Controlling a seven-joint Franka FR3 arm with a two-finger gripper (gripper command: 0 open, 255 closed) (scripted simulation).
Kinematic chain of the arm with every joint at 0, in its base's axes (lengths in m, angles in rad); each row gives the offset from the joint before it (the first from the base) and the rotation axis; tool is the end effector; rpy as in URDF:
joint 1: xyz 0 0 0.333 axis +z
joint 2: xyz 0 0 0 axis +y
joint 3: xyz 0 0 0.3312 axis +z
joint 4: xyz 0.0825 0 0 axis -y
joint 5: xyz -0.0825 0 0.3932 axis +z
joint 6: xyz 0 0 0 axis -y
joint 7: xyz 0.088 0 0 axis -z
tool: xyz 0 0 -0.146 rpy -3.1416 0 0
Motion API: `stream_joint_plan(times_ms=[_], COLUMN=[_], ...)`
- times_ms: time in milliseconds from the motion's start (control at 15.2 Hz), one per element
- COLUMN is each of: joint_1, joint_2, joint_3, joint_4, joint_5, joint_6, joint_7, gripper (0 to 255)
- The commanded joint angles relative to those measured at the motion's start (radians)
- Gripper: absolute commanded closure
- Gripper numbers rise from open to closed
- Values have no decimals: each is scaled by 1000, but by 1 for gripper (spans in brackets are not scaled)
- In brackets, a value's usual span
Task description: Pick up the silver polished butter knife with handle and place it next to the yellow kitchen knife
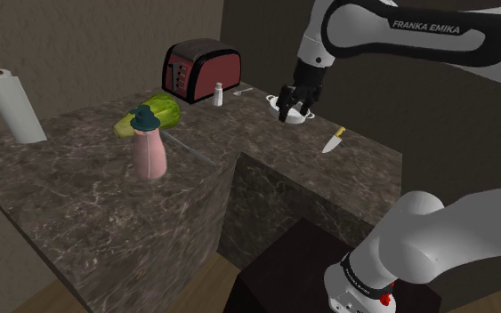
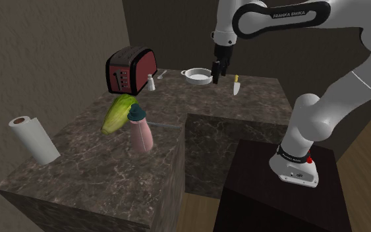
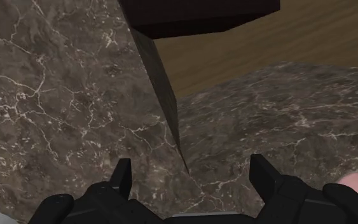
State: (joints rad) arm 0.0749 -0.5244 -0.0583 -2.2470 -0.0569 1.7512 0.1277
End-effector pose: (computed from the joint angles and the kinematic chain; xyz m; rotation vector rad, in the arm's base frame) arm 0.3993 -0.0035 0.5393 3.1130 -0.1468 0.0467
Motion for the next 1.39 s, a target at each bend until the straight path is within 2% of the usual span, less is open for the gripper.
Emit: stream_joint_plan(times_ms=[0, 660, 1320], joint_1=[13, 64, 107], joint_2=[76, 411, 762], joint_3=[4, 35, 77], joint_4=[31, 198, 480], joint_5=[7, 36, 43], joint_6=[47, 223, 299], joint_7=[-9, -54, -91], gripper=[0, 0, 0])
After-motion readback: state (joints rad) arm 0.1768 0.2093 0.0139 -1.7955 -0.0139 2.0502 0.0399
